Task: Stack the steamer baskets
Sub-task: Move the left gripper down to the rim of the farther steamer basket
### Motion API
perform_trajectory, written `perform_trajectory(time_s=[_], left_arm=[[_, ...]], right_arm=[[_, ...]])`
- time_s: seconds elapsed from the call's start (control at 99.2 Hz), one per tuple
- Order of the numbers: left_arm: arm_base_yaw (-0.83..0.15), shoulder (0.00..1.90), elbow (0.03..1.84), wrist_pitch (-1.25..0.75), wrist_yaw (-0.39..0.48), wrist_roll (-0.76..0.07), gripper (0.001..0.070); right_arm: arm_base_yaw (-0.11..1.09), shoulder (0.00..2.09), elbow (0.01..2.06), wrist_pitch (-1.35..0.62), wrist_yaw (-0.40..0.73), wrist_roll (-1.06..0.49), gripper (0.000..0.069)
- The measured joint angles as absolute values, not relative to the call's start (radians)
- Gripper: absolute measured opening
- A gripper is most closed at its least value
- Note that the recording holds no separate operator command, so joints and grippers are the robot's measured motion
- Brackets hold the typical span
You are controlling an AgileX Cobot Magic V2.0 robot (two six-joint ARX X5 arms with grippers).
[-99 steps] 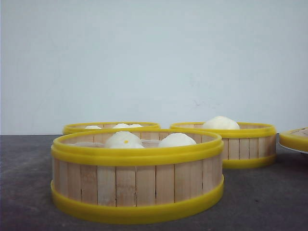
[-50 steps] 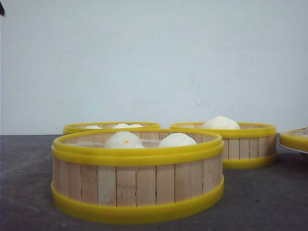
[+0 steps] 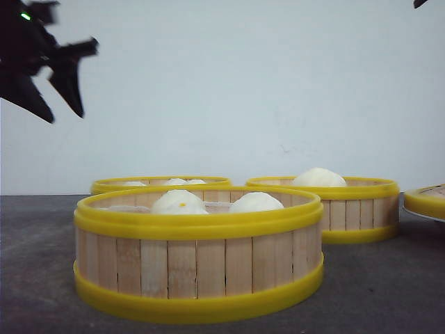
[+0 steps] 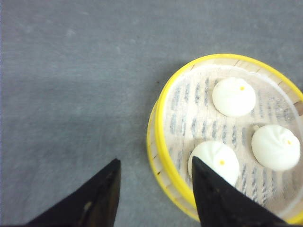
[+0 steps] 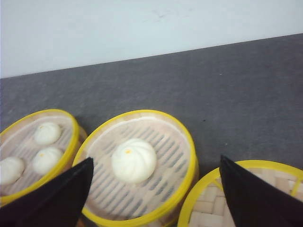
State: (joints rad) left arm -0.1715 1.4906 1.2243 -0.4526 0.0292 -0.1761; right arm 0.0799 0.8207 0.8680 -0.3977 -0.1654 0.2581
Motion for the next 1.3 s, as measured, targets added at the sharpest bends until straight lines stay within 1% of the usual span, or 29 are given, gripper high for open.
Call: perform_trajectory(time_s=[0.182,0.313,0.545,0.635,0.746,0.928,1.069,1.129,1.21,1.301], left_arm=[[-0.181,1.688,1.401,-0.556,0.056,-0.176,0.0280],[-0.189,1.787,1.483,-0.599,0.058,-0.176,0.0280],[-0.194,1.896,1.517,-0.611,0.048,-0.176,0.0279],[-0.194,1.921,1.517,-0.610,0.025,-0.175,0.0276],[-0.194,1.936,1.517,-0.609,0.020,-0.175,0.0267],[-0.194,1.970,1.517,-0.608,0.020,-0.176,0.0182],[-0.200,1.977,1.520,-0.604,0.023,-0.178,0.0086],[-0.201,1.977,1.520,-0.604,0.008,-0.197,0.0055],[-0.200,1.978,1.522,-0.603,0.002,-0.223,0.0038],[-0.199,1.982,1.537,-0.610,-0.009,-0.229,0.0033]], right_arm=[[0.103,0.821,0.868,-0.397,-0.165,0.258,0.0528],[0.117,0.821,0.868,-0.399,-0.164,0.258,0.0528],[0.123,0.821,0.868,-0.402,-0.164,0.258,0.0528],[0.123,0.821,0.868,-0.406,-0.163,0.258,0.0528],[0.123,0.821,0.868,-0.406,-0.161,0.258,0.0528],[0.123,0.821,0.868,-0.413,-0.160,0.258,0.0528],[0.123,0.821,0.868,-0.435,-0.160,0.258,0.0528],[0.123,0.821,0.868,-0.438,-0.160,0.256,0.0528],[0.123,0.821,0.868,-0.442,-0.158,0.242,0.0528],[0.123,0.821,0.868,-0.456,-0.158,0.235,0.0528]])
